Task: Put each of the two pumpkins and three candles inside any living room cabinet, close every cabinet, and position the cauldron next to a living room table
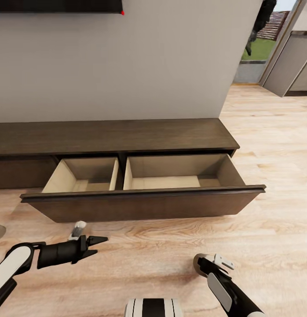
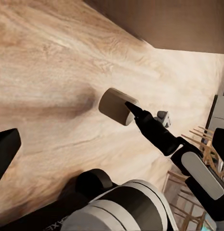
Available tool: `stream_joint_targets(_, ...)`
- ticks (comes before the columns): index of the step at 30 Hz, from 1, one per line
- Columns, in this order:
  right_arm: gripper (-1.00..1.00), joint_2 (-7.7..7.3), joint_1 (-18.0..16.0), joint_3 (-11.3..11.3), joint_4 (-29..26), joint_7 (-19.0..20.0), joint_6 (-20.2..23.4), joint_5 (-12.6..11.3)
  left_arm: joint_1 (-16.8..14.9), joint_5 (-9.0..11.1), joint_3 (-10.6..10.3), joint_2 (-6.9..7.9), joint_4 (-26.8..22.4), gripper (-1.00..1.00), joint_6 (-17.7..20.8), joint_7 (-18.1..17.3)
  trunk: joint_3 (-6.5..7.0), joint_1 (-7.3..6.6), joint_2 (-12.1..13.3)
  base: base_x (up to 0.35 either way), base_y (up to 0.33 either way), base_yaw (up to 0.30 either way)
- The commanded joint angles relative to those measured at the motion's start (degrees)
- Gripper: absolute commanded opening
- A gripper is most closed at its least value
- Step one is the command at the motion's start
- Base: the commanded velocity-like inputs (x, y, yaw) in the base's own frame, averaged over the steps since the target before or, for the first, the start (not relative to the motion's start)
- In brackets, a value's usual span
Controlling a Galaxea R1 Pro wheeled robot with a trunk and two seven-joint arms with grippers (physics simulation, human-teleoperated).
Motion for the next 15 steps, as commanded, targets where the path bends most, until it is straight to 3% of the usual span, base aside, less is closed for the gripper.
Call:
stream_joint_targets(1, -1.0, -0.1, 0.0, 0.4, -0.1, -0.5, 0.3, -0.2, 0.0, 0.3, 0.5, 0.04, -0.2, 1.0, 0.1, 1.7, -0.04, -0.01, 0.0, 0.0, 0.0, 0.0)
stream_joint_targets(8, -1.0, -0.08, 0.0, 0.4, -0.2, -0.5, 0.5, -0.2, 0.0, 0.2, 1.9, 0.06, -0.4, 1.0, 0.0, 5.4, 0.84, -0.11, 0.0, 0.0, 0.0, 0.0)
stream_joint_targets(15, -1.0, -0.08, 0.0, 0.4, -0.3, -0.6, 0.6, -0.2, -0.1, 0.3, 2.5, -0.33, -0.9, 1.0, 0.0, 15.2, 2.4, -0.29, 0.1, 0.0, 0.0, 0.0)
